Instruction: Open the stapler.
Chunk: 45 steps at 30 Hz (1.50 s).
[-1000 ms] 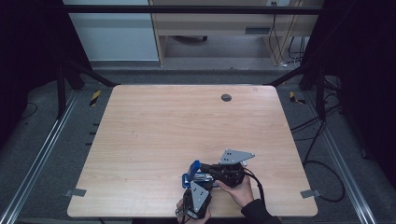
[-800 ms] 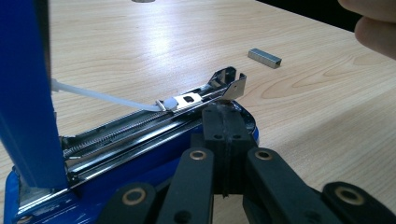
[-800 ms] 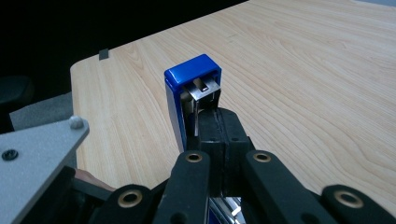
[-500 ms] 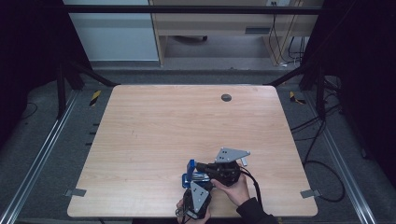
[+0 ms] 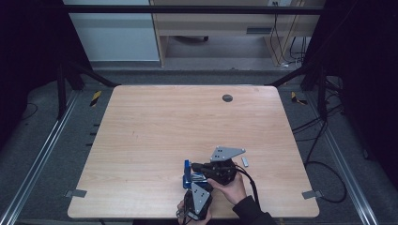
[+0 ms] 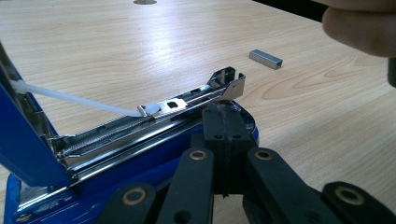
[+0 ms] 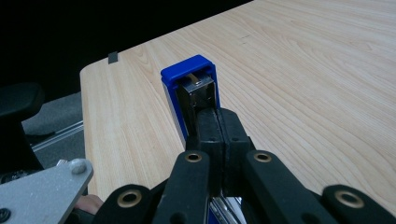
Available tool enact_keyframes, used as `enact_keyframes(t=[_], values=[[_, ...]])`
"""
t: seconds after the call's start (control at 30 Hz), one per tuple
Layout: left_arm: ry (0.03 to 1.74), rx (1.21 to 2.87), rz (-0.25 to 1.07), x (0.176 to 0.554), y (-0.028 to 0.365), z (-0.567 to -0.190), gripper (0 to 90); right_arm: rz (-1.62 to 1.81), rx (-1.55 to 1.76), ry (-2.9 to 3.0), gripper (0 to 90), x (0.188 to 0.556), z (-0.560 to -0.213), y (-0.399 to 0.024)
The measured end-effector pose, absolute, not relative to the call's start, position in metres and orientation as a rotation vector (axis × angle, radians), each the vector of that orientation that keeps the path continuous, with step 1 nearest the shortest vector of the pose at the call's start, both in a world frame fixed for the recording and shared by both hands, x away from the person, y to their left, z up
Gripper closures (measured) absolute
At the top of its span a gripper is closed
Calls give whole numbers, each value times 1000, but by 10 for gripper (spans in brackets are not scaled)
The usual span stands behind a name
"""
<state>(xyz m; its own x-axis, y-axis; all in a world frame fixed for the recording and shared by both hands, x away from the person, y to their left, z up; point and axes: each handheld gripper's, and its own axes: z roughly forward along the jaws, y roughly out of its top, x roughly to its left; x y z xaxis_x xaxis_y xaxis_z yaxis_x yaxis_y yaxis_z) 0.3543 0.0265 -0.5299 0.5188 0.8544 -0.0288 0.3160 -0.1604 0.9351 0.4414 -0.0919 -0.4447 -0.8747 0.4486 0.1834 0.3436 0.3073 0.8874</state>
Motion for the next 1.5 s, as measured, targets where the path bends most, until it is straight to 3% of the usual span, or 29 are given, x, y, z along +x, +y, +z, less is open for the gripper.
enact_keyframes(t=[1.5], values=[[995,1723,645,354,27,-530,900,1543,671,2639,891,456,-442,-69]])
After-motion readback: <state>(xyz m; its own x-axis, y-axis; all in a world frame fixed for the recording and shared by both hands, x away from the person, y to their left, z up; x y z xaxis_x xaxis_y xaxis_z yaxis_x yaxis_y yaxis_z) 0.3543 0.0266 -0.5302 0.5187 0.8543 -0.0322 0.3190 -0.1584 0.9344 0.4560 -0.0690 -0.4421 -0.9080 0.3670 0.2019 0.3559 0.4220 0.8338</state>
